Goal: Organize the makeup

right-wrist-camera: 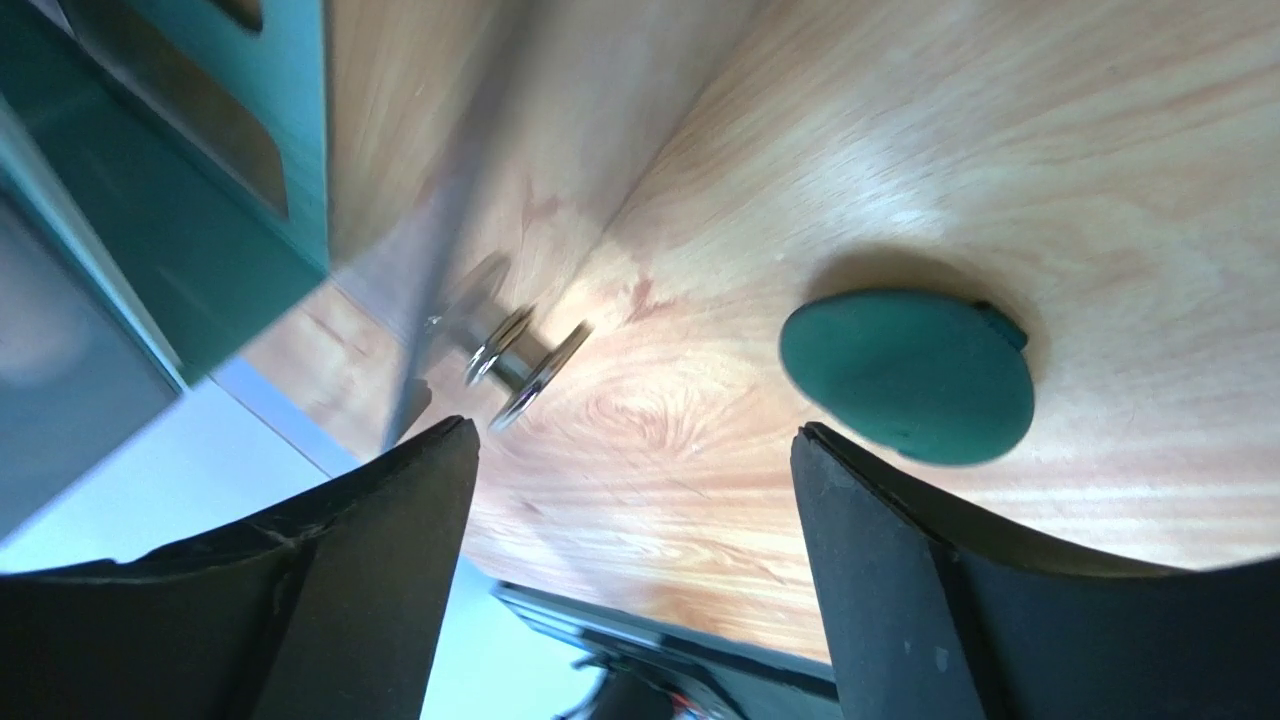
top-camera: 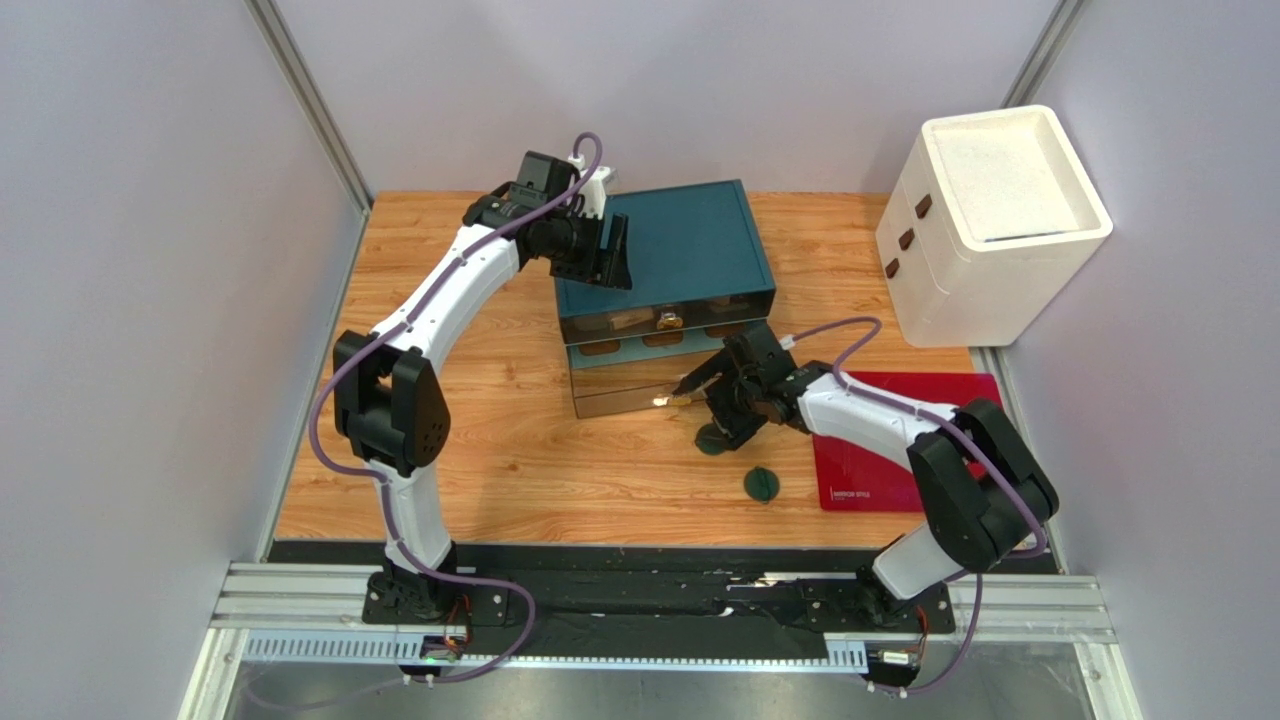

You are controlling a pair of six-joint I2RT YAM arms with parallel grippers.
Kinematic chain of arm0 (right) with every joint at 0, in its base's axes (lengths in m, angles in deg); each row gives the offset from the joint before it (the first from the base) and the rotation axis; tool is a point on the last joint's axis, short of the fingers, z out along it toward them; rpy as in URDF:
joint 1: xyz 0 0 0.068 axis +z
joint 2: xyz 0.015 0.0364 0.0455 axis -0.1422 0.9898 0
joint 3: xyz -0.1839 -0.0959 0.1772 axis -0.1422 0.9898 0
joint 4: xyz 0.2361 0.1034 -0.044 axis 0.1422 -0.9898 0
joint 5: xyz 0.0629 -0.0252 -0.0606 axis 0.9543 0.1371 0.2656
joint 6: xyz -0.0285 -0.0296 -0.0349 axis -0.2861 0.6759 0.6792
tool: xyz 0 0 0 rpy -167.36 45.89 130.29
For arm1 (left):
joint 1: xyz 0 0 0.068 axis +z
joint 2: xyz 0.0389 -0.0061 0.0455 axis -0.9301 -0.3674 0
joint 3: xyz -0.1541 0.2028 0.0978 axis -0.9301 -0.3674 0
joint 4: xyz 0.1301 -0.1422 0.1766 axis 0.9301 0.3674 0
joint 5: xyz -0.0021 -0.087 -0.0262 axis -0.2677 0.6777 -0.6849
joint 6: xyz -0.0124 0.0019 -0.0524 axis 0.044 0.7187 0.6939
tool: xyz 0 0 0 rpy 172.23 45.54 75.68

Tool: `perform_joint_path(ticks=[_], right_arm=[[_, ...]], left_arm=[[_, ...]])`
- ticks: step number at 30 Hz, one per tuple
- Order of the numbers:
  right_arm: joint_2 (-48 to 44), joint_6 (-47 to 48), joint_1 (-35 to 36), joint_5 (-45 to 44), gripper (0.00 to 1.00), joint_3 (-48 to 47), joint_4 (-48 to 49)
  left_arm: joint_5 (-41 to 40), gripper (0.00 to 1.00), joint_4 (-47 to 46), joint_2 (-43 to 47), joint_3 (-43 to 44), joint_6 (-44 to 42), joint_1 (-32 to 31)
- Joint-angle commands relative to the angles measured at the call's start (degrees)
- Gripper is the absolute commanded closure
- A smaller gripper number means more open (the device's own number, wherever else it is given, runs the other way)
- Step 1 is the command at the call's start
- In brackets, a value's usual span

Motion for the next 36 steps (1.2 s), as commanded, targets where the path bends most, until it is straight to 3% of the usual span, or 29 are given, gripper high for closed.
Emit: perform_joint_path(ticks=[1, 6, 11, 19, 27, 36], right_arm=[[-1.0, 11.5, 0.3, 1.6, 0.17, -7.1, -10.7], [-5.5, 20.2, -0.3, 0.7, 0.18, -13.8, -21.7], [-10.7, 25.1, -1.9, -9.9, 0.18, -17.5, -27.5], [-14.4, 33.4, -9.3, -24.6, 0.00, -16.3, -33.4], [-13.9, 32.2, -20.0, -21.7, 0.00, -12.1, -30.4], [-4.3, 26.8, -24.0, -15.0, 0.00, -15.0, -27.8]], left_arm=[[-2.8, 0.24, 6.0, -3.0, 0.2, 0.0, 0.2], [-3.4, 0.24, 6.6, -3.2, 0.4, -0.2, 0.2], [-3.7, 0.24, 7.1, -3.4, 0.6, -0.7, 0.2], [-4.1, 0.24, 9.2, -5.0, 2.9, -2.2, 0.2], [-4.2, 0.24, 9.8, -5.7, 3.5, -2.9, 0.3], [-4.8, 0.24, 10.2, -6.0, 3.6, -3.4, 0.3]])
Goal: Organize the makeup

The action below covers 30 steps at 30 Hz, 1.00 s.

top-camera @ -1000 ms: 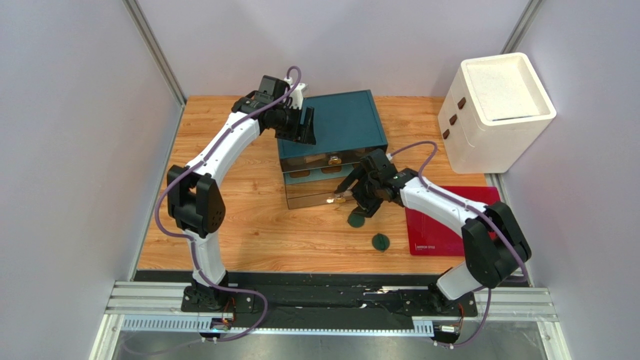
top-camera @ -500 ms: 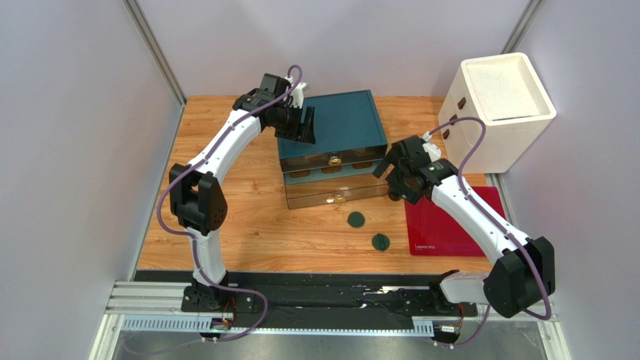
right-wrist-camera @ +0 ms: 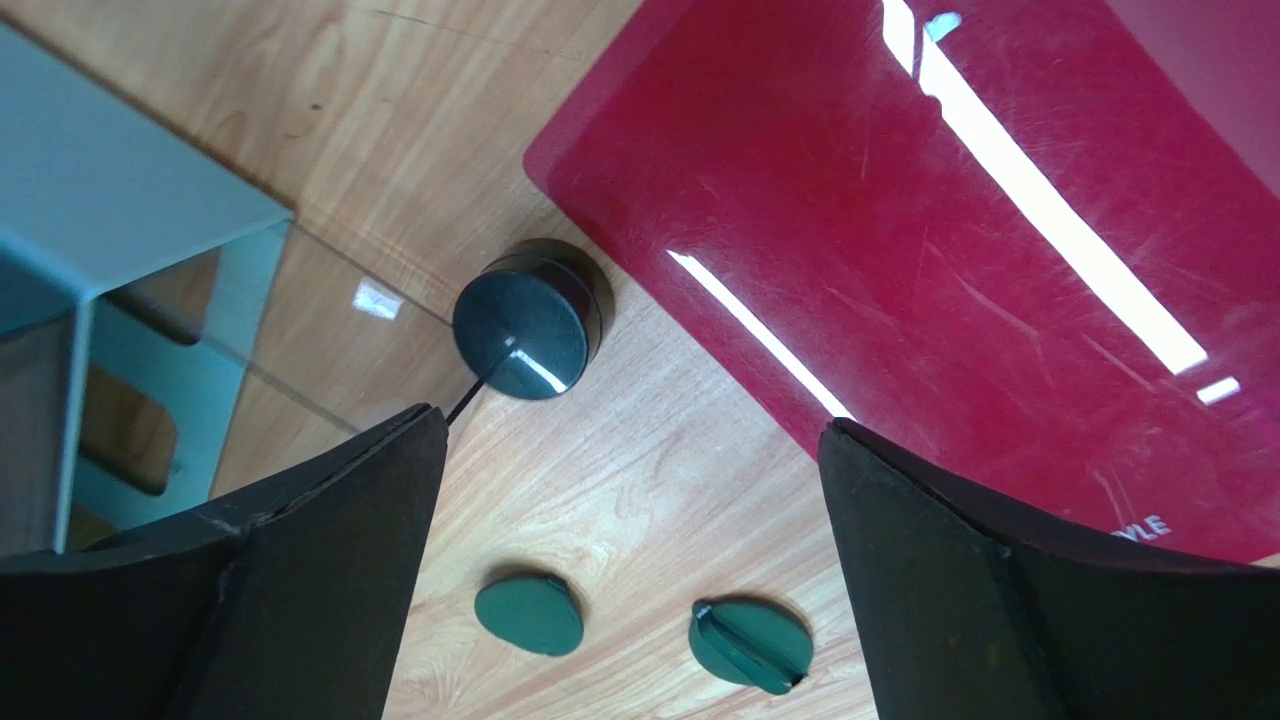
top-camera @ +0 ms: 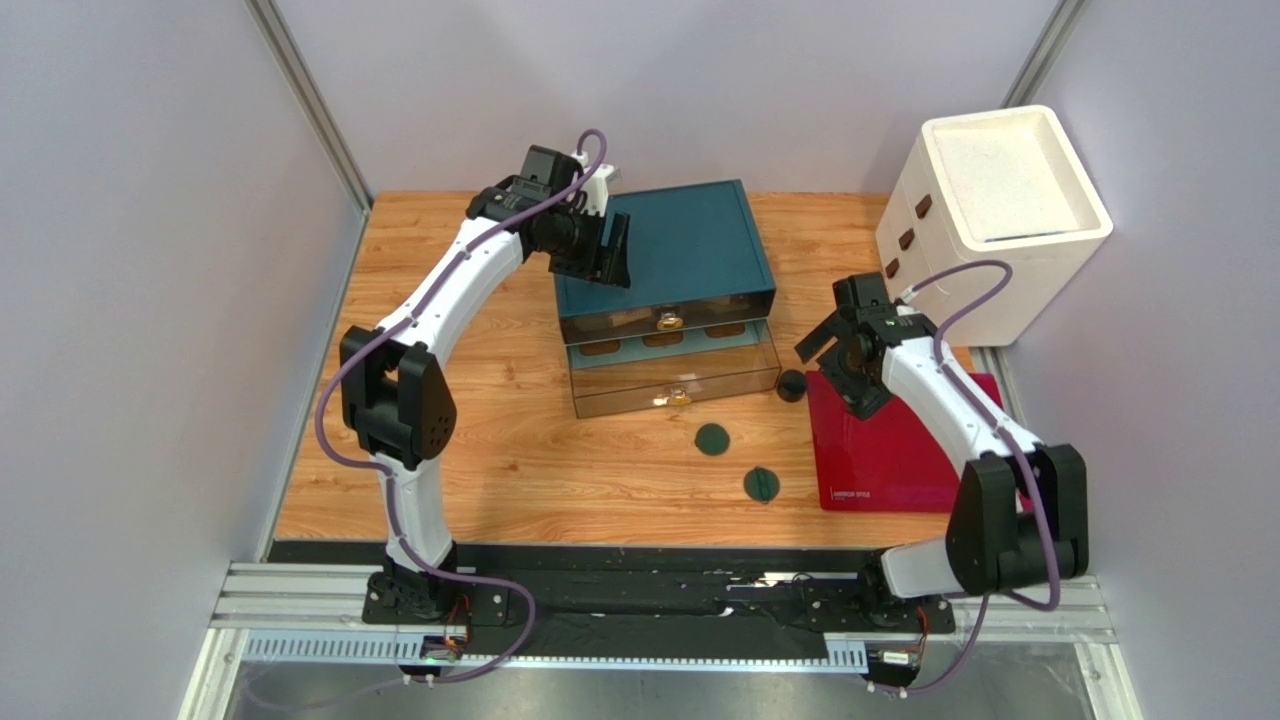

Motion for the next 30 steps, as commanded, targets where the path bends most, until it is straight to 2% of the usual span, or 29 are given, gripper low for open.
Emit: perform_joint_path(ticks=[1, 12, 20, 21, 22, 24, 25, 27, 28, 30], right_arm=[[7.0, -3.2, -0.4, 4.1, 0.00, -3.9, 1.9], [17.3, -6.5, -0.3, 6.2, 0.02, -8.6, 3.6], [21.4, -8.4, -0.2, 10.1, 0.14, -7.6, 4.5], [21.8, -8.4, -0.3, 10.2, 0.17, -7.5, 4.5], [22.0, -8.1, -0.3, 10.4, 0.26, -7.5, 4.5], [22.4, -8.1, -0.3, 11.1, 0.37, -7.2, 5.3], [22.6, -8.3, -0.3, 11.1, 0.58, -7.1, 5.4], [22.6, -8.8, -0.4, 11.3, 0.73, -6.8, 5.8], [22.8, -9.0, -0.5, 11.4, 0.87, -6.8, 5.9], [22.6, -9.1, -0.4, 11.0, 0.98, -6.9, 5.5]], left_arm=[[-3.5, 0.24, 6.3, -3.7, -0.6, -1.9, 0.4], [-3.8, 0.24, 6.6, -3.7, -0.9, -2.1, 0.6], [-3.9, 0.24, 6.5, -3.8, -0.4, -2.1, 1.0], [-3.9, 0.24, 6.5, -3.8, -0.3, -2.0, 1.0], [-3.8, 0.24, 6.4, -3.8, -0.2, -1.9, 1.0], [-3.8, 0.24, 6.5, -4.0, -0.1, -1.8, 1.1], [-3.8, 0.24, 6.4, -3.9, -0.1, -1.8, 1.1], [-3.7, 0.24, 6.4, -3.9, 0.0, -1.7, 1.1], [-3.8, 0.24, 6.5, -3.9, -0.1, -1.7, 1.1], [-3.7, 0.24, 6.5, -3.9, -0.1, -1.8, 1.1]])
